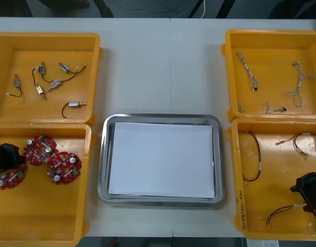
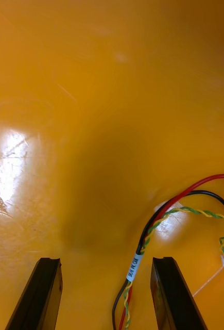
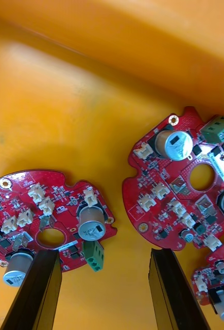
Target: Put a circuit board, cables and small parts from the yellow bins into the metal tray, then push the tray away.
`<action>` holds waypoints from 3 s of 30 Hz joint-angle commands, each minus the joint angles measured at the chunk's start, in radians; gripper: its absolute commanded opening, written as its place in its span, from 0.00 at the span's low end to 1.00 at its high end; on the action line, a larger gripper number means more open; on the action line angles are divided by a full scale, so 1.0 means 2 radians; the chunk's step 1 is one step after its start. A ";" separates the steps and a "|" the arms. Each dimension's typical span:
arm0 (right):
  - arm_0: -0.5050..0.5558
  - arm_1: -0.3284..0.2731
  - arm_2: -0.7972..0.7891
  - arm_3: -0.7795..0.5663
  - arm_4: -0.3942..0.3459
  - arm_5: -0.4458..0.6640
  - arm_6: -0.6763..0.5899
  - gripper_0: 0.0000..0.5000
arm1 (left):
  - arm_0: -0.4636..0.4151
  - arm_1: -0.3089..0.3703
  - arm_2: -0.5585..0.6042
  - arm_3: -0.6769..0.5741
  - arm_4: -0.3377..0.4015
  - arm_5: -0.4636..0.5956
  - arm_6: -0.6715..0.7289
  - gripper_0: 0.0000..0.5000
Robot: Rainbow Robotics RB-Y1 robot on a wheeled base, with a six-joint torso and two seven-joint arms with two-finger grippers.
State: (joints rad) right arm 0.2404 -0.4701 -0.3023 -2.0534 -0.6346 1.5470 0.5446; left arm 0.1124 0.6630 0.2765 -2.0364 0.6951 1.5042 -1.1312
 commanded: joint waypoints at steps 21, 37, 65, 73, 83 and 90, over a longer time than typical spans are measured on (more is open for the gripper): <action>0.030 0.004 0.015 -0.001 -0.005 -0.017 -0.032 1.00 | 0.049 -0.010 -0.034 0.020 -0.019 -0.073 0.051 1.00; 0.030 0.004 0.030 0.023 -0.004 -0.049 -0.034 1.00 | 0.050 -0.009 -0.047 0.021 -0.030 -0.073 0.049 1.00; 0.029 -0.003 0.008 0.002 -0.012 -0.030 -0.025 0.00 | 0.048 -0.009 -0.045 0.020 -0.034 -0.068 0.028 0.00; 0.024 -0.028 -0.045 -0.037 -0.063 0.030 -0.019 0.00 | 0.049 -0.009 -0.032 0.020 -0.026 -0.056 0.016 0.00; 0.015 -0.088 -0.129 -0.099 -0.124 0.106 -0.007 0.00 | 0.047 -0.008 0.008 -0.006 -0.009 0.004 0.000 0.00; 0.007 -0.158 -0.135 -0.171 -0.117 0.150 -0.001 0.00 | 0.039 0.003 0.033 -0.039 0.005 0.055 -0.002 0.00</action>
State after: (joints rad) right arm 0.2718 -0.6931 -0.5431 -2.3343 -0.8728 1.8107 0.5074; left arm 0.1801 0.6544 0.2968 -2.0573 0.6868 1.5714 -1.1281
